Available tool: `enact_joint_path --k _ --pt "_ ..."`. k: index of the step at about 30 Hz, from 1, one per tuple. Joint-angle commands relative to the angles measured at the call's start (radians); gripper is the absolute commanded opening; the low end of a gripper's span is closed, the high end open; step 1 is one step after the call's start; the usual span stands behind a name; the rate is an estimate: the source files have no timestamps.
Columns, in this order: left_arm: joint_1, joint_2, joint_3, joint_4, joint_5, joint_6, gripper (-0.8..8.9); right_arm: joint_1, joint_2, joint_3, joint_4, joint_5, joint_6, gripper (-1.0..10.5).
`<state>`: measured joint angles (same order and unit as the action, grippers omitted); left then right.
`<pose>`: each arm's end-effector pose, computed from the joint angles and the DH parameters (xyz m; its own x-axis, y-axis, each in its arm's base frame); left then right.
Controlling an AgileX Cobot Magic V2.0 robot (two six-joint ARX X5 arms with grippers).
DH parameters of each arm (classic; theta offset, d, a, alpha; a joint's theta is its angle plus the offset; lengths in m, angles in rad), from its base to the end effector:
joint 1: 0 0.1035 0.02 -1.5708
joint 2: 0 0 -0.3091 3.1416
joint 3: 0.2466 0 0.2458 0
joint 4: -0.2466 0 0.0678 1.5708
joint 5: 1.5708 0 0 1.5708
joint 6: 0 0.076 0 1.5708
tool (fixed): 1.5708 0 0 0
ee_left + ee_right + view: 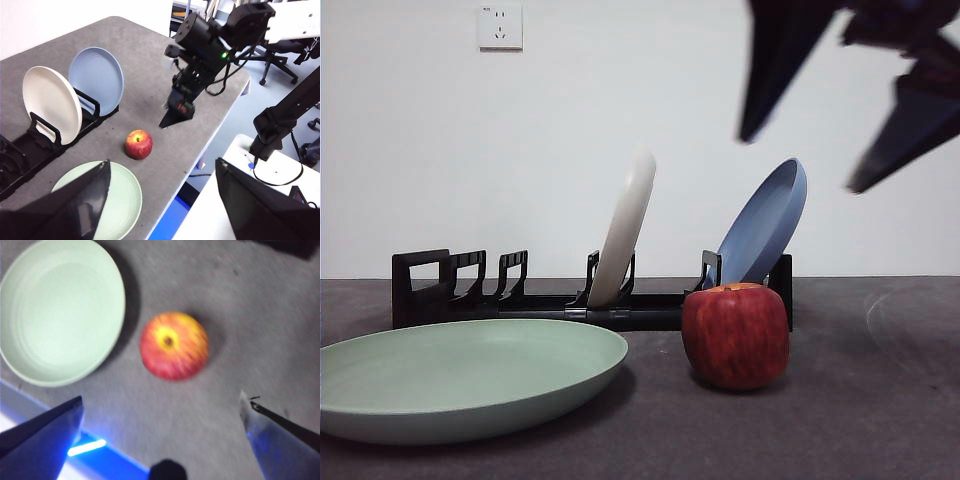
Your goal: Take the green plate from the plate rack,put the plate on the table,take the apple from the table,put the apple in the plate
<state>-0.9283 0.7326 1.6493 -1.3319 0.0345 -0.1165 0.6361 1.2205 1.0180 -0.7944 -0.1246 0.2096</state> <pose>0.0094 -0.0169 0.4779 0.5203 -0.7528 -0.4031 0.7854 0.6072 -0.1202 0.1852 0.1485 0.2844 0.3595 0.4200 -0.8333 -0.4891 0.8453 0.2150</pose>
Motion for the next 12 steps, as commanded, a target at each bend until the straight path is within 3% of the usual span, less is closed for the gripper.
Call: enact_joint_path --k 1,12 --pt "-0.001 -0.008 -0.011 0.0 -0.021 -0.009 3.46 0.044 0.053 -0.007 0.065 0.035 0.046 5.6" --pt "-0.001 -0.06 -0.227 0.0 -0.159 -0.006 3.46 0.098 0.27 0.031 0.149 0.188 0.06 5.6"
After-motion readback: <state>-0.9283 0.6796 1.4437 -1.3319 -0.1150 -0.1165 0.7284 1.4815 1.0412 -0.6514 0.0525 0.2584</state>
